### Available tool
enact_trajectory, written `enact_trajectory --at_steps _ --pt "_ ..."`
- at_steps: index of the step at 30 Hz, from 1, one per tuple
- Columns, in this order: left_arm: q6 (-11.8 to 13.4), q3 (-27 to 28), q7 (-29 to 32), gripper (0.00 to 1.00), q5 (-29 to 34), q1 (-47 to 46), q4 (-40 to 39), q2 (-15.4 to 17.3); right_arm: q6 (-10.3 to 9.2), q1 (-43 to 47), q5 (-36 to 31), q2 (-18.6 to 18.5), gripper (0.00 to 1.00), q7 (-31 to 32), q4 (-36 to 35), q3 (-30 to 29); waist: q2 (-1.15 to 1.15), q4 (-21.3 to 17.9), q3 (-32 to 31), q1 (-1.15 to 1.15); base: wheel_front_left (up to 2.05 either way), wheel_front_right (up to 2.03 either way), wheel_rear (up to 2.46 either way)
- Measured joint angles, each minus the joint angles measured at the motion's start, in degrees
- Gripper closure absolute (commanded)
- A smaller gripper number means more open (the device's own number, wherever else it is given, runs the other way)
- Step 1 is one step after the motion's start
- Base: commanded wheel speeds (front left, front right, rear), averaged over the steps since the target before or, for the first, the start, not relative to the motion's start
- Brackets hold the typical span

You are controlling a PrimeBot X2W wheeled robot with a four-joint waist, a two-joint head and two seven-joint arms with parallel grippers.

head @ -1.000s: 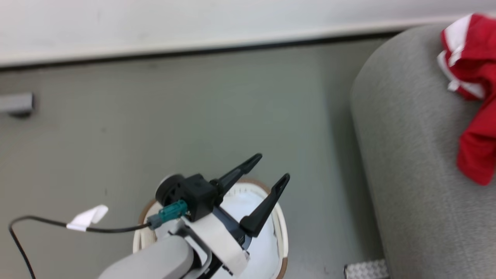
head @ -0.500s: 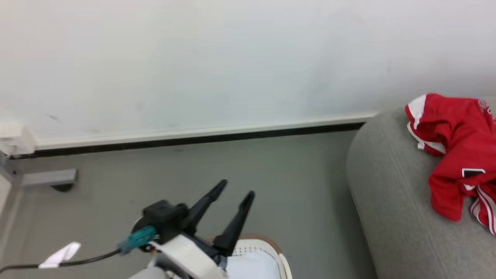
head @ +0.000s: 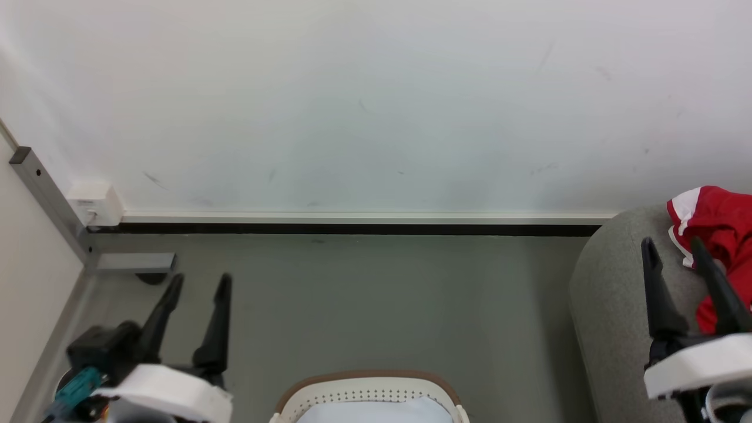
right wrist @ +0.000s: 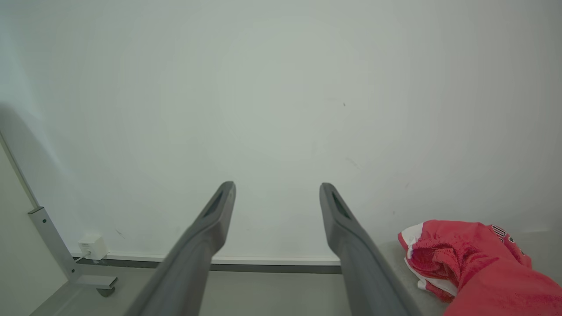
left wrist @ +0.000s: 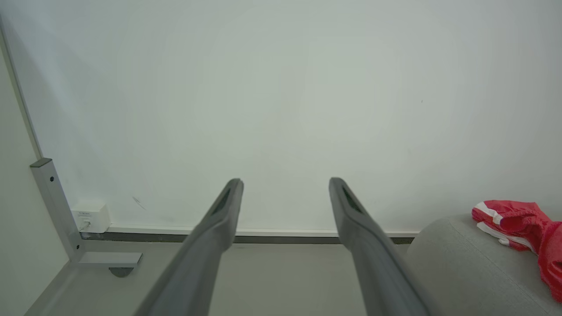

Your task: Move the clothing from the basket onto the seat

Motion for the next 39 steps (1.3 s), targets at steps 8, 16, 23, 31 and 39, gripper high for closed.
enact_trajectory --at_steps 8,16,23,31,39 --pt "-3.04 11.85 0.0 0.0 5.91 12.39 3.39 -4.25 0.0 9.45 -1.09 1.86 0.0 -10.1 2.11 2.97 0.0 0.87 -1.03 0.01 0.0 0.0 0.0" --pt "-7.58 17.16 0.0 0.0 12.13 19.03 7.44 -12.11 0.0 13.89 -1.7 2.15 0.0 -17.51 8.93 7.46 0.0 1.48 -2.5 0.01 0.0 0.0 0.0" --pt "-11.45 21.23 0.0 0.0 16.74 20.43 10.54 -16.58 0.0 13.71 -0.33 2.24 0.0 -20.53 14.96 11.96 0.0 0.99 -3.2 0.01 0.0 0.0 0.0" --pt "-15.08 24.07 0.0 0.0 20.13 20.51 11.94 -19.78 0.0 11.87 -0.38 2.24 0.0 -21.74 17.49 13.11 0.0 0.41 -3.26 0.01 0.0 0.0 0.0" --pt "-17.04 25.88 0.0 0.0 21.89 20.55 12.72 -21.54 0.0 11.54 -0.35 2.24 0.0 -21.85 17.96 13.43 0.0 0.24 -3.34 0.01 0.0 0.0 0.0"
